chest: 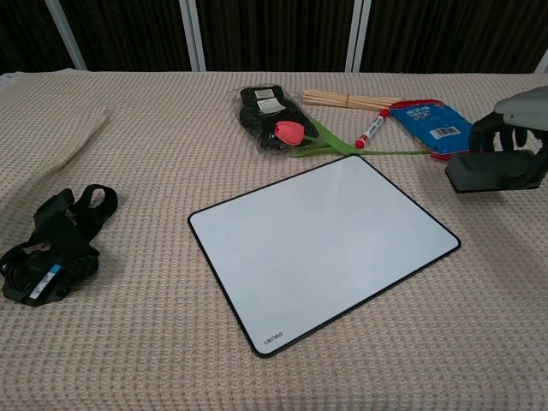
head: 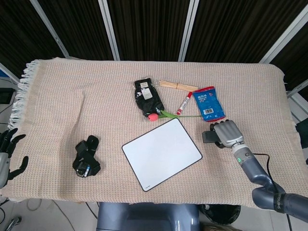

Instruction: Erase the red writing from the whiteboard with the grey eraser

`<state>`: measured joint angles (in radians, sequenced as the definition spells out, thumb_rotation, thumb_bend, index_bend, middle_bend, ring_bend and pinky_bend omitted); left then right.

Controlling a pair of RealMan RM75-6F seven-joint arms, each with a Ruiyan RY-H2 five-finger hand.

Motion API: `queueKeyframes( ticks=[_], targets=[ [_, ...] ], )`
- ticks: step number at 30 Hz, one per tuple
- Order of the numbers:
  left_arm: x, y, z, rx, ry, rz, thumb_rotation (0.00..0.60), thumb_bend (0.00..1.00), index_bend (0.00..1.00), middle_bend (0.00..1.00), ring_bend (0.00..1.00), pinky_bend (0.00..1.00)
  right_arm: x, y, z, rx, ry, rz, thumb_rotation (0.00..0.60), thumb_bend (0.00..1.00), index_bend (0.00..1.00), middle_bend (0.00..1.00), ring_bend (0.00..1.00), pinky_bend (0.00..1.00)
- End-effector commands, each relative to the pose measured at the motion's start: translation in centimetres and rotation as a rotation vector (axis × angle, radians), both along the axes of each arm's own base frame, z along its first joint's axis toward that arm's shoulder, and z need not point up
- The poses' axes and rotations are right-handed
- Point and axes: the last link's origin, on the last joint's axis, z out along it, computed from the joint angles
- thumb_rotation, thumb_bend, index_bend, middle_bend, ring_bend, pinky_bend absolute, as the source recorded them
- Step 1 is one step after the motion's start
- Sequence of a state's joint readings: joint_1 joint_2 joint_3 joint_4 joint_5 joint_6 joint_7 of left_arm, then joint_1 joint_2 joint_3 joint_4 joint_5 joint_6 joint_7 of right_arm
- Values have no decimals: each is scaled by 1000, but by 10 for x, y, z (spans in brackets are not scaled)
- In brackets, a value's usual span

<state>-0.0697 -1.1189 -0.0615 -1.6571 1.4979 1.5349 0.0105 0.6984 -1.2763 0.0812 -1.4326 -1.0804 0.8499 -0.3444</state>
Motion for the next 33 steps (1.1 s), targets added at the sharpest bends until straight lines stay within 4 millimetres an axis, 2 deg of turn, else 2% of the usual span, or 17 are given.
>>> queueKeyframes(
  ticks=[1, 6, 13, 16, 18, 20, 21, 23, 28, 31, 33],
  targets=[
    [0, 0, 0, -1, 1, -2, 600, 384, 188, 37, 0, 36, -18, -4, 9, -38, 1, -66, 600, 428, 480, 470, 495, 384],
    [0, 0, 0, 1, 2, -2, 600, 384, 188, 37, 0, 36, -34, -4, 6, -46, 6, -104, 600, 387, 459, 458, 482, 384],
    [0, 0, 0, 4, 2, -2, 600, 384, 188, 37, 0, 36, -41, 0, -3, -26, -19, -114, 600, 297, 394, 397, 429, 375],
    [0, 0, 1, 4, 2, -2, 600, 384, 188, 37, 0, 36, -43, 2, -6, -10, -17, -116, 600, 226, 279, 309, 355, 313],
    [0, 0, 1, 5, 2, -2, 600, 383, 188, 37, 0, 36, -45, 3, -6, 1, -13, -124, 600, 169, 167, 223, 284, 242],
    [0, 0, 1, 6, 3, -2, 600, 383, 188, 37, 0, 36, -45, 4, -5, 9, -16, -135, 600, 108, 44, 91, 173, 177],
    [0, 0, 1, 6, 3, -1, 600, 383, 188, 37, 0, 36, -45, 5, -4, 12, -18, -140, 600, 95, 23, 57, 143, 169],
    [0, 0, 1, 6, 4, -2, 600, 384, 188, 37, 0, 36, -42, 6, 0, 7, -28, -145, 600, 80, 0, 6, 97, 162],
    [0, 0, 1, 6, 4, -1, 600, 383, 188, 37, 0, 36, -32, 13, 21, -86, -55, -95, 600, 79, 0, 0, 91, 160],
    [0, 0, 1, 8, 4, -2, 600, 384, 188, 37, 0, 36, -27, 27, 37, -149, -88, -62, 600, 79, 0, 0, 91, 160],
    [0, 0, 1, 7, 3, -2, 600, 384, 188, 37, 0, 36, -27, 46, 51, -188, -133, -63, 600, 79, 0, 0, 91, 160]
  ],
)
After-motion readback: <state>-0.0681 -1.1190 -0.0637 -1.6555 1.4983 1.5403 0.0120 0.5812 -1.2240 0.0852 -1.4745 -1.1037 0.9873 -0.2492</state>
